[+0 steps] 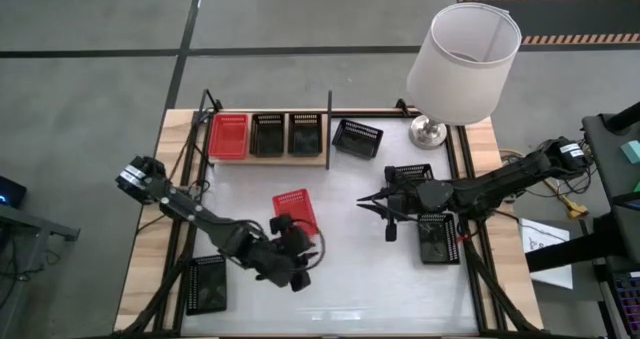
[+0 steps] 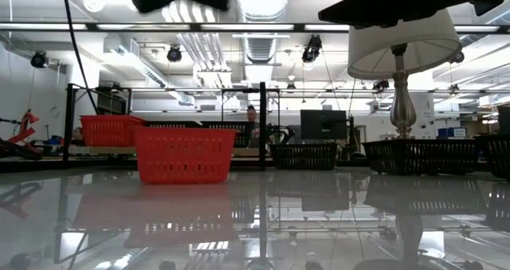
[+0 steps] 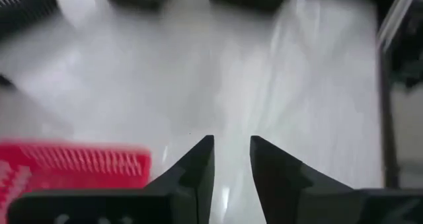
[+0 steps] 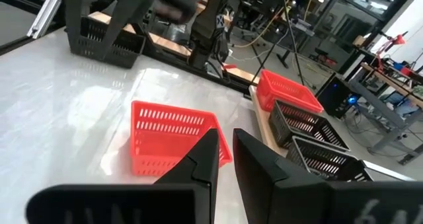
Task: Stack baskets on shelf by color
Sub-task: Stack the red basket on top of the red basket on the shelf
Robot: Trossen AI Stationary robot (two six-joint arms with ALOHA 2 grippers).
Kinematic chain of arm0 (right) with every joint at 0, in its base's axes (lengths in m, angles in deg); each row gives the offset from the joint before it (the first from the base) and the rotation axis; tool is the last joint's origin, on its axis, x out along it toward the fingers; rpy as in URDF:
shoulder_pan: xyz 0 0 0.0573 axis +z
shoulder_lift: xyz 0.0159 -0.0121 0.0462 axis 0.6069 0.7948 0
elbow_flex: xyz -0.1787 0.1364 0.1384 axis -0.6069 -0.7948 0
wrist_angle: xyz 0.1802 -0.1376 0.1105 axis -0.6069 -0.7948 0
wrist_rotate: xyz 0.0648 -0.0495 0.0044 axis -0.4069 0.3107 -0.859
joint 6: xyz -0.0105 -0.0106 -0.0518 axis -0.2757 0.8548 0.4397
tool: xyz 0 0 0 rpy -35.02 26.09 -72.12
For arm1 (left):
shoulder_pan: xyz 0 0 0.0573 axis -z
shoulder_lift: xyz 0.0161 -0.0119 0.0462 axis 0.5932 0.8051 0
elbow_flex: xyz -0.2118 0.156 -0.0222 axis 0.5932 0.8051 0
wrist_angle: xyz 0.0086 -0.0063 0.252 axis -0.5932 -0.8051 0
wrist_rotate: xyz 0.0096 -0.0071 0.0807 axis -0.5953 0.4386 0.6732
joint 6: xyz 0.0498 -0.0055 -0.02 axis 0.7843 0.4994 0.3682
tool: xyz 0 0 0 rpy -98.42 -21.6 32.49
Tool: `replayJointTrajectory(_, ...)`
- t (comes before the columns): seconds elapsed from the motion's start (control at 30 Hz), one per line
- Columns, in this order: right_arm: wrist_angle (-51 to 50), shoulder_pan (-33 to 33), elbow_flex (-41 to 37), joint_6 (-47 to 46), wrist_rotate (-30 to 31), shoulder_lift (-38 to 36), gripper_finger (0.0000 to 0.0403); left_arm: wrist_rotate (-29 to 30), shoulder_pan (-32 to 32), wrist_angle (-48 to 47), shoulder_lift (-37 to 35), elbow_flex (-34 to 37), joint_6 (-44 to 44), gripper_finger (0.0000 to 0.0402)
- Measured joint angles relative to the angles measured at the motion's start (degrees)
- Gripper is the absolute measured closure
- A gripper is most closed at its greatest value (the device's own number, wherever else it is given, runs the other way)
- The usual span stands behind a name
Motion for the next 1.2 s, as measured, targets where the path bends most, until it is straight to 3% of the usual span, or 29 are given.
replayJointTrajectory(0.1, 0.02, 0.0, 0.0, -0.04, 0.0, 0.0, 0.0364, -7.22, -1.24, -6.58, 3.15, -2.06, -0.21, 0.032)
replayJointTrajectory(0.2, 0.0, 0.0, 0.0, -0.07, 0.0, 0.01, 0.0364, -10.25, -2.15, -12.22, 5.23, -2.59, -0.4, 0.032)
replayJointTrajectory(0.4, -0.2, 0.0, 0.0, -0.64, 0.0, 0.04, 0.0364, -10.19, -3.98, -13.4, 5.78, -2.1, 2.31, 0.0306)
replayJointTrajectory(0.73, -0.53, 0.0, 0.0, -0.68, 0.0, 0.07, 0.0364, -7.53, -6.07, -12.62, 6.41, 0.49, 7.15, 0.0217)
replayJointTrajectory(1.0, -1.25, 0.0, 0.0, -0.68, 0.02, 0.07, 0.0364, -7.59, -8.0, -8.95, 9.44, 3.64, 7.38, 0.0234)
replayJointTrajectory(1.2, -1.6, 0.0, 0.0, 0.03, 0.02, 0.09, 0.0364, -7.53, -8.26, -8.2, 10.43, 3.91, 7.4, 0.0284)
